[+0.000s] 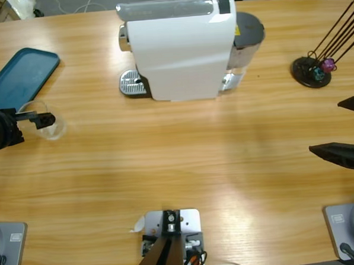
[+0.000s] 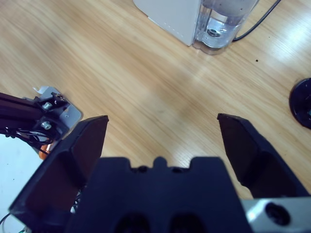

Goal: Pour coffee

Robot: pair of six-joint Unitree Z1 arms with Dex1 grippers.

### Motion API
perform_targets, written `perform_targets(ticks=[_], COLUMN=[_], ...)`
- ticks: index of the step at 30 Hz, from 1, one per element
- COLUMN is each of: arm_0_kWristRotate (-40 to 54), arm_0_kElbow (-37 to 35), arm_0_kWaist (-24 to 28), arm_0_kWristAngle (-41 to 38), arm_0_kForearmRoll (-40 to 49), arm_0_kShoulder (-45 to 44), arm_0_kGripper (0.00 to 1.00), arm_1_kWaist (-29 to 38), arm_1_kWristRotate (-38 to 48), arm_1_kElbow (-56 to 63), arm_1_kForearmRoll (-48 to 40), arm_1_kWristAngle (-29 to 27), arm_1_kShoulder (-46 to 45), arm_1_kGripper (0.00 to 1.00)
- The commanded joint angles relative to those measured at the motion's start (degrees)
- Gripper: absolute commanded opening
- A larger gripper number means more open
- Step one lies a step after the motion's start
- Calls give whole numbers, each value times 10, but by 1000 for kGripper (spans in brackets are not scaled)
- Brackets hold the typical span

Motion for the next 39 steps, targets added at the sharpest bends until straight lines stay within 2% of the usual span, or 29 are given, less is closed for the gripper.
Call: perform_targets(ticks=[1,4,7,9,16,20,23,27,31,34,39], arm_0_kWristRotate=[-2,2,11,15,39,120,232,356,446,495,549], arm_0_kElbow=[-4,-6,-6,-5,-10,-22,-30,-30,-29,-41,-69], arm_0_kWaist=[-6,-6,-6,-6,-15,-21,-16,82,186,207,207], arm_0_kWristAngle=[14,14,13,13,4,-33,-77,-212,-345,-399,-424], arm_0_kForearmRoll=[-17,-20,-25,-27,-31,-42,-68,-111,-168,-193,-221], arm_0_kShoulder=[47,54,55,55,46,5,-46,-107,-74,-14,58], arm_0_kGripper=[898,825,561,434,430,430,434,434,434,434,434], arm_1_kWaist=[-6,-6,-6,-6,-6,-6,-6,-6,-6,-6,-6], arm_1_kWristRotate=[7,7,7,7,8,8,8,7,7,7,7], arm_1_kElbow=[14,13,13,13,12,12,12,16,18,17,16], arm_1_kForearmRoll=[10,10,10,10,12,11,10,9,9,9,11], arm_1_kWristAngle=[9,9,11,12,13,12,12,12,12,11,10], arm_1_kShoulder=[-15,-15,-15,-14,-17,-16,-16,-25,-28,-26,-25], arm_1_kGripper=[1000,1000,1000,1000,1000,1000,1000,1000,999,996,996])
